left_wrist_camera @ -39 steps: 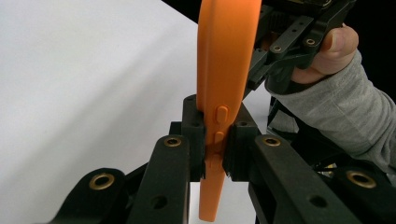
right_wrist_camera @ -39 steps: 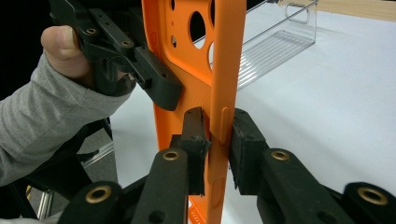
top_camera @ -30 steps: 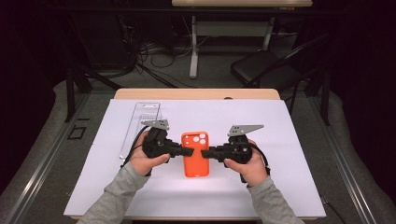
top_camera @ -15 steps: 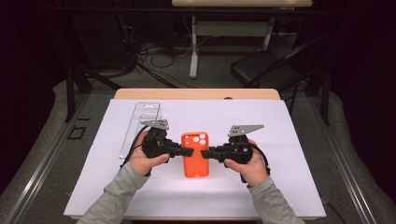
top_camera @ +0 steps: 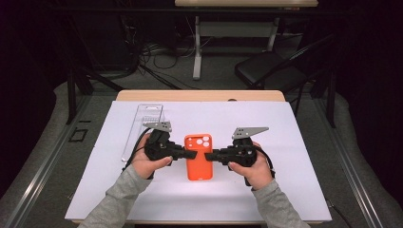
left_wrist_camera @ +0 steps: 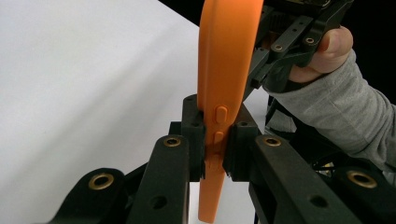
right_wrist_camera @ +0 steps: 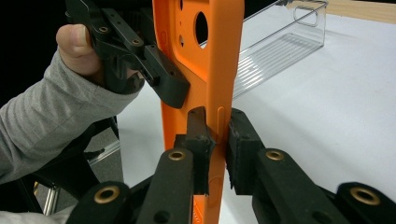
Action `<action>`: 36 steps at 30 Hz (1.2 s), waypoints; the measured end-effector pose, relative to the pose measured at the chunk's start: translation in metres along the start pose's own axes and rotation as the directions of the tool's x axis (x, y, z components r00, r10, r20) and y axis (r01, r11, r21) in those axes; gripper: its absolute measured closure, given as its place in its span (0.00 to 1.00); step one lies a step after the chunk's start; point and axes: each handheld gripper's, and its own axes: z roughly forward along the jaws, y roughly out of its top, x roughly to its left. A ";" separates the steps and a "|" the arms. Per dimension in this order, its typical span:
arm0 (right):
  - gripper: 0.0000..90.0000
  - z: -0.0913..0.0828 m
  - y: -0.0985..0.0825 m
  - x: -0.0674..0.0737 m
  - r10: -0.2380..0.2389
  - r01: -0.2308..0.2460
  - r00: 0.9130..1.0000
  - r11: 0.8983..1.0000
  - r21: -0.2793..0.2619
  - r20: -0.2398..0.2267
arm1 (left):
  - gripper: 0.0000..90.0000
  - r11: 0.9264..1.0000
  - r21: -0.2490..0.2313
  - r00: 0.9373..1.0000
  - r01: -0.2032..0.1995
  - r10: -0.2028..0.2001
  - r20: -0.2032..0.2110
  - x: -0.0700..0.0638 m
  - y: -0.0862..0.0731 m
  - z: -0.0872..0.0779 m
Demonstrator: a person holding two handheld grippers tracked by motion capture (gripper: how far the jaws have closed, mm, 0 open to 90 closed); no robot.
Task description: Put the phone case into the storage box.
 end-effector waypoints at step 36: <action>0.90 -0.008 0.001 -0.006 0.020 -0.020 0.997 1.000 0.002 0.071 | 0.71 0.999 -0.053 0.998 0.008 -0.011 -0.054 0.004 0.001 -0.004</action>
